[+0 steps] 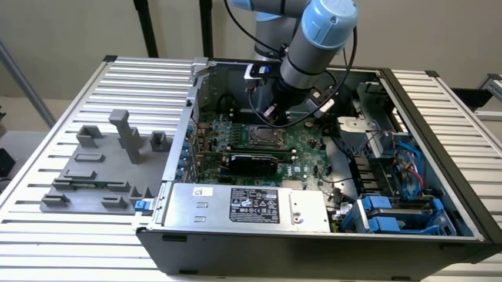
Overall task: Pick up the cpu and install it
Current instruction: 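Install the first cpu locking lever, then install the second cpu locking lever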
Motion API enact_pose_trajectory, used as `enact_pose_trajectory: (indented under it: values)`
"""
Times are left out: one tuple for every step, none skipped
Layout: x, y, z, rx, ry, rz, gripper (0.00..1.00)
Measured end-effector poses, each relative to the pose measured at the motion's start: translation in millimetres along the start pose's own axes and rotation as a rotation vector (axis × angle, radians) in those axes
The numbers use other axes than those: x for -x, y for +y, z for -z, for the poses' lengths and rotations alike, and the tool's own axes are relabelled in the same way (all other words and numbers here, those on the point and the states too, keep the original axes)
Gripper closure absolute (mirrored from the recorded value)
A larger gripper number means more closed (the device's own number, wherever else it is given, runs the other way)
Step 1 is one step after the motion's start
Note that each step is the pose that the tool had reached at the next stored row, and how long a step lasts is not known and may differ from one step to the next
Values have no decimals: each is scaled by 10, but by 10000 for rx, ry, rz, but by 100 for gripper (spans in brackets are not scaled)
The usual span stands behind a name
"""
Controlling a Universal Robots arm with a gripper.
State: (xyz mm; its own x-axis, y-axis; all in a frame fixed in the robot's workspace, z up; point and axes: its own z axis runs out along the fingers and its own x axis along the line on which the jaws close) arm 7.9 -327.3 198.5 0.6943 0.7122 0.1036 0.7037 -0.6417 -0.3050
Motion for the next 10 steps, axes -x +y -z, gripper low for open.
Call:
enact_pose_trajectory:
  values:
    - [-1,-5,15,0,-1,0,89]
    - [-2,-7,24,0,-1,0,89]
    - [-2,-8,26,0,1,2,89]
    - [-2,-8,26,-1,3,3,89]
    - [-2,-8,26,-1,3,3,89]
    - [-1,-9,27,1,-2,0,89]
    - [-1,-9,27,1,-1,0,89]
    - [-1,-9,27,1,-1,0,89]
    - [-1,-9,27,1,-1,0,89]
    - [-1,-9,27,1,-1,0,89]
